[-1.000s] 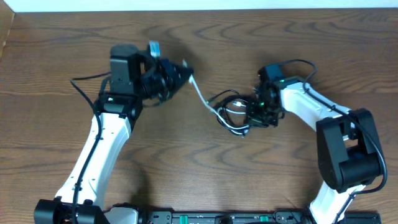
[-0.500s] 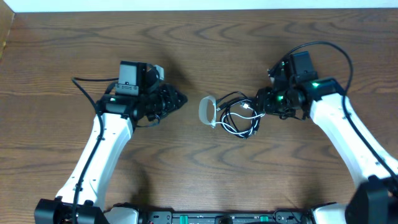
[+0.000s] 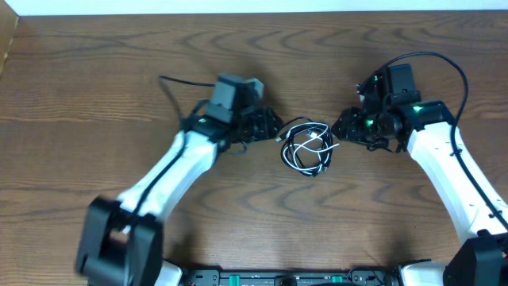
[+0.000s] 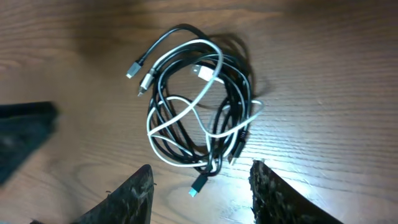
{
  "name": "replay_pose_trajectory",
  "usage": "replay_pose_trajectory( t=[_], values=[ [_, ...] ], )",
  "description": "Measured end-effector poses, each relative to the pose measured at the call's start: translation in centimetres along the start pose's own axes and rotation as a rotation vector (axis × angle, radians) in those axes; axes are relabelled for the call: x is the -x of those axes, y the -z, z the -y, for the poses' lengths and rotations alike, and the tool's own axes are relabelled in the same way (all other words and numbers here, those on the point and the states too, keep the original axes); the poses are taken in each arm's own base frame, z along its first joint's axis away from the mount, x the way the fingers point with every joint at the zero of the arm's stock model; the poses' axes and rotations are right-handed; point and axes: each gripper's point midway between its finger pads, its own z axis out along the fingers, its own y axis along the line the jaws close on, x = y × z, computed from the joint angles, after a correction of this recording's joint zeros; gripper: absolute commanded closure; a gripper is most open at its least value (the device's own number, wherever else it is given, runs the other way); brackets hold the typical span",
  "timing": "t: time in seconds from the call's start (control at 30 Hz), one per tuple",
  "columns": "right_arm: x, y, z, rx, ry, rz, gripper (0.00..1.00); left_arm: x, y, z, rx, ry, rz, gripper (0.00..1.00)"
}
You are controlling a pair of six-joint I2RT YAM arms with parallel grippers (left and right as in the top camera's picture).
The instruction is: Untangle cables
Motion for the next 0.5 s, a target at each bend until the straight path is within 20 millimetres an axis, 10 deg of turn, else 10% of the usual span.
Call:
replay_pose_trajectory(
  t=[0.2, 0.5],
  values=[
    [-0.2, 0.1, 0.7, -0.014, -0.02, -0.012, 0.51, -0.9, -4.3, 1.2, 0.004, -0.096, -0.086, 0.5],
    [-0.5, 0.2, 1.0, -0.024, -0.025, -0.023, 0.49, -3.7, -5.2, 3.4, -0.058, -0.294, -0.163, 0.5]
  ],
)
